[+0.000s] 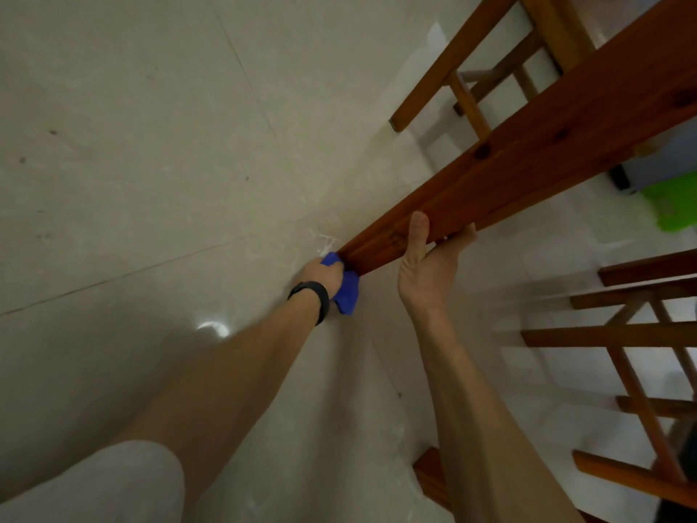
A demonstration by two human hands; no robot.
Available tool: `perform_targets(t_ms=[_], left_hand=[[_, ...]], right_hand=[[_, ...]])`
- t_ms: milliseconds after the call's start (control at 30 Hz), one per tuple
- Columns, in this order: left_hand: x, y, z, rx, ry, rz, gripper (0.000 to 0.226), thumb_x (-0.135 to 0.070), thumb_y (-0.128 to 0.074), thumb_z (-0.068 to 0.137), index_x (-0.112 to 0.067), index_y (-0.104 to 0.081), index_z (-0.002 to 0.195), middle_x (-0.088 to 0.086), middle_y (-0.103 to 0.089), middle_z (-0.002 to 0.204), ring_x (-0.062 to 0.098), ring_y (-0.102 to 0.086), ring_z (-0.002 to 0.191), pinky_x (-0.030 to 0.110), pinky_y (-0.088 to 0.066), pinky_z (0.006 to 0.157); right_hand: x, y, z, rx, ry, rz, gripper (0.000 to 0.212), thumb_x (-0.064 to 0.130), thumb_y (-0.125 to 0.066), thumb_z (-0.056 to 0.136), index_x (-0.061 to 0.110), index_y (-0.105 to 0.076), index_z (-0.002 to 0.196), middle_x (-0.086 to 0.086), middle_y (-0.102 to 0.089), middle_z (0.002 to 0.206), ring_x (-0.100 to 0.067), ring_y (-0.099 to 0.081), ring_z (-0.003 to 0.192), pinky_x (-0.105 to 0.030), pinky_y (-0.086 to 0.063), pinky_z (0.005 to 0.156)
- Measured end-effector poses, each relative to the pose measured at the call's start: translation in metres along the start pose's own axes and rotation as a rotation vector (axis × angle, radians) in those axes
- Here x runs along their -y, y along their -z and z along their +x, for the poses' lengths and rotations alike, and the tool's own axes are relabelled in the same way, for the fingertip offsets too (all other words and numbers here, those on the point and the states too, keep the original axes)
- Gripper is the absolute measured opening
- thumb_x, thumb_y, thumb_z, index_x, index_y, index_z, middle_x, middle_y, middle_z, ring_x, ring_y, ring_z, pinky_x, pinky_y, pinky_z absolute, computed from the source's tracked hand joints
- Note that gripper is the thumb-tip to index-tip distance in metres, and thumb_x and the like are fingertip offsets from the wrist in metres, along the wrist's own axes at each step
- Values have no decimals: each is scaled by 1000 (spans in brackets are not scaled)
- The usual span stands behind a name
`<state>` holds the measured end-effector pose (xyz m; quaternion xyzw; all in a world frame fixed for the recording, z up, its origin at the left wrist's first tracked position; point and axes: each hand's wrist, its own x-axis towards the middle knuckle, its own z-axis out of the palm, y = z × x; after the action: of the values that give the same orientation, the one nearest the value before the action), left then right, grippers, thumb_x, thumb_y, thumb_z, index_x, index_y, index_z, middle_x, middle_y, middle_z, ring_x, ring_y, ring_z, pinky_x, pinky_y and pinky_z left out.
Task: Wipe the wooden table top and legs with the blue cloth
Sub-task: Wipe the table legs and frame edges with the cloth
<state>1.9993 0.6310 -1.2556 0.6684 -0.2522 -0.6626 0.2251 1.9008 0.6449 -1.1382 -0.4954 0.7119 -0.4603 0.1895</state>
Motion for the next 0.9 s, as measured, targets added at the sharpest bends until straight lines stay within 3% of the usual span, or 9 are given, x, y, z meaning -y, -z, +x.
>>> perform_targets(t_ms=[133,267,433,533,700,833,900], left_hand=[[-23,24,-13,-150,-233,-232,21,-40,-60,82,-22,-69,87,2,-71,88,23,-67,81,37,-55,77],[-19,61,-17,-377,-276,-14,15,-37,-49,93,-27,-59,98,-2,-61,93,23,-56,85,30,-40,75],[-3,57,-2,-149,-140,259,26,-37,-47,90,-25,-62,108,6,-66,107,31,-61,97,37,-48,86],[-9,33,-3,24,-159,313,33,-37,-54,92,-20,-63,119,12,-66,117,30,-62,104,35,-48,91],[-34,24,-28,31,-380,181,23,-43,-59,88,-21,-67,89,3,-70,90,25,-64,84,31,-48,72],[-71,57,-62,-124,-691,71,3,-35,-60,92,-34,-61,89,-15,-64,84,4,-60,78,20,-42,62],[-98,66,-85,-163,-808,7,9,-35,-57,96,-43,-57,93,-18,-64,85,-3,-59,79,18,-43,64]], right_hand=[[4,1,-1,21,-39,10,55,44,-56,95,33,-19,134,30,-44,119,23,-50,102,-1,-42,84],[10,3,-5,38,-62,51,54,43,-57,95,33,-20,133,27,-47,118,24,-51,99,1,-41,80],[11,4,-5,56,-81,57,62,49,-56,93,32,-18,139,22,-46,125,19,-49,104,2,-40,81],[15,6,-5,87,-92,18,63,53,-55,92,37,-16,138,29,-43,123,16,-48,106,2,-38,83],[16,9,-5,50,-94,-55,72,58,-52,88,24,-22,143,9,-50,132,-6,-54,114,-17,-42,89],[21,10,-8,64,-124,-31,73,61,-53,86,27,-21,142,6,-52,134,-11,-56,116,-35,-49,100],[26,14,-9,116,-150,-23,75,60,-57,86,30,-18,143,4,-49,142,-15,-53,124,-37,-47,104]])
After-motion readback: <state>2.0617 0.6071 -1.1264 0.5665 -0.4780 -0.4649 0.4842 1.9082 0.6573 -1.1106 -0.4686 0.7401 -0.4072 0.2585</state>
